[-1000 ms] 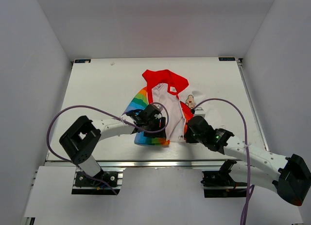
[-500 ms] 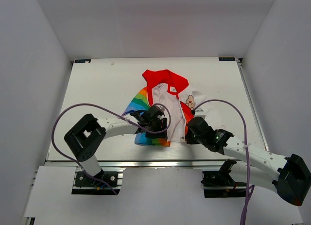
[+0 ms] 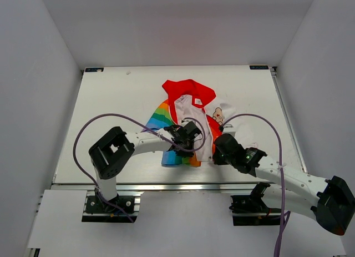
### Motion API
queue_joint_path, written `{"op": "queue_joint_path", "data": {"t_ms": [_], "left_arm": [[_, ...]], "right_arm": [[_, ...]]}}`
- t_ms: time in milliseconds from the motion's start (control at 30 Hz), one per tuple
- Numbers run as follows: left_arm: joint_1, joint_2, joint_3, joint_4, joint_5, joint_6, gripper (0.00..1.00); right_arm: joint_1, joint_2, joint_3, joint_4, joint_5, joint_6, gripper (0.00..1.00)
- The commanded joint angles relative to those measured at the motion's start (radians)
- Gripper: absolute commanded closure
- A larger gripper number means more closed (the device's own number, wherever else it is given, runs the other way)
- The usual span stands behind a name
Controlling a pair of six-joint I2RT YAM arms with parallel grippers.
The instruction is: Zip up the jacket
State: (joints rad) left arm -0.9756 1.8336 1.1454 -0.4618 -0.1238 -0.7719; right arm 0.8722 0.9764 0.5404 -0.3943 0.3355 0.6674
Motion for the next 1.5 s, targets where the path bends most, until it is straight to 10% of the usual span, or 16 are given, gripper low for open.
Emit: {"op": "queue_joint_path", "data": {"t_ms": [0, 200, 667, 1200, 1467], "left_arm": [[-0.005, 0.024, 0.011, -0.084, -0.077, -0.026, 0.65], [-0.005, -0.033, 0.023, -0.116, -0.088, -0.026, 1.00], [-0.006, -0.399, -0.094, -0.158, -0.105, 0.072, 1.00], [-0.032, -0.476, -0.377, -0.103, 0.065, 0.095, 1.00], [-0.037, -0.356, -0.365, -0.101, 0.052, 0.034, 0.36]], "right_arm": [[-0.002, -0.015, -0.011, -0.005, 0.031, 0.009, 1.00], [-0.002, 0.022, -0.016, 0.015, 0.028, 0.003, 1.00], [-0.002, 0.272, 0.105, 0.383, -0.291, -0.134, 1.00], [-0.002, 0.751, 0.374, 0.457, -0.260, -0.058, 1.00], [-0.002, 0.720, 0.343, 0.449, -0.245, -0.058, 1.00]]}}
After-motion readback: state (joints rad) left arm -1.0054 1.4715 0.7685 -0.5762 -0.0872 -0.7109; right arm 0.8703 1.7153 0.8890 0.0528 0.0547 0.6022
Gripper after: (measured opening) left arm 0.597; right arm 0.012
